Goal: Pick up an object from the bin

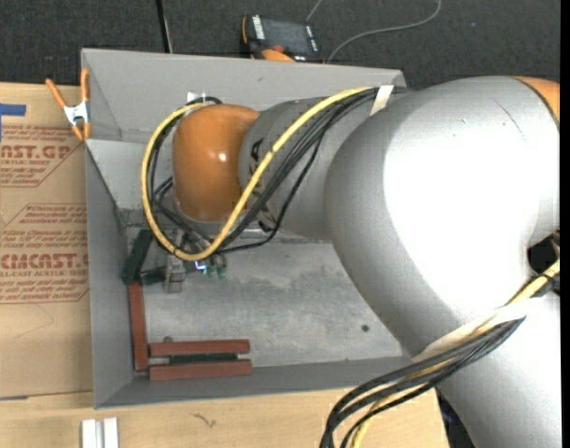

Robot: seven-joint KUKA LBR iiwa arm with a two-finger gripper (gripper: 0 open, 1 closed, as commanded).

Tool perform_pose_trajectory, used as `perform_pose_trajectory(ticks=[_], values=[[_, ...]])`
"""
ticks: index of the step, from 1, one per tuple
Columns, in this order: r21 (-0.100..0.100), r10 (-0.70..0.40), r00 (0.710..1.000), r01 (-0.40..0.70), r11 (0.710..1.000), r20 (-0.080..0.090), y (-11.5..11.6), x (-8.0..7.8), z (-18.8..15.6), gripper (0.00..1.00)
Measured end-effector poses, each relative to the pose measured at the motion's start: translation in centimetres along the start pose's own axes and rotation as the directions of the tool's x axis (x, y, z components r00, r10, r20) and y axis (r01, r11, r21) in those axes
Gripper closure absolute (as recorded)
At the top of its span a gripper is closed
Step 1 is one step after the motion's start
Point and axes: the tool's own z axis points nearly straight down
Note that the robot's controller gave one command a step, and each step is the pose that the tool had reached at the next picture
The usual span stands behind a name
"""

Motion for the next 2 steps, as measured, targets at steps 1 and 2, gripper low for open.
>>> perform_pose_trajectory(ticks=[1,2], values=[[0.003,0.005,1.000,-0.005,1.000,-0.003,-0.43,0.08,0.03,0.00],[0.003,0.005,1.000,-0.005,1.000,-0.003,-0.44,0.09,0.04,1.00]])
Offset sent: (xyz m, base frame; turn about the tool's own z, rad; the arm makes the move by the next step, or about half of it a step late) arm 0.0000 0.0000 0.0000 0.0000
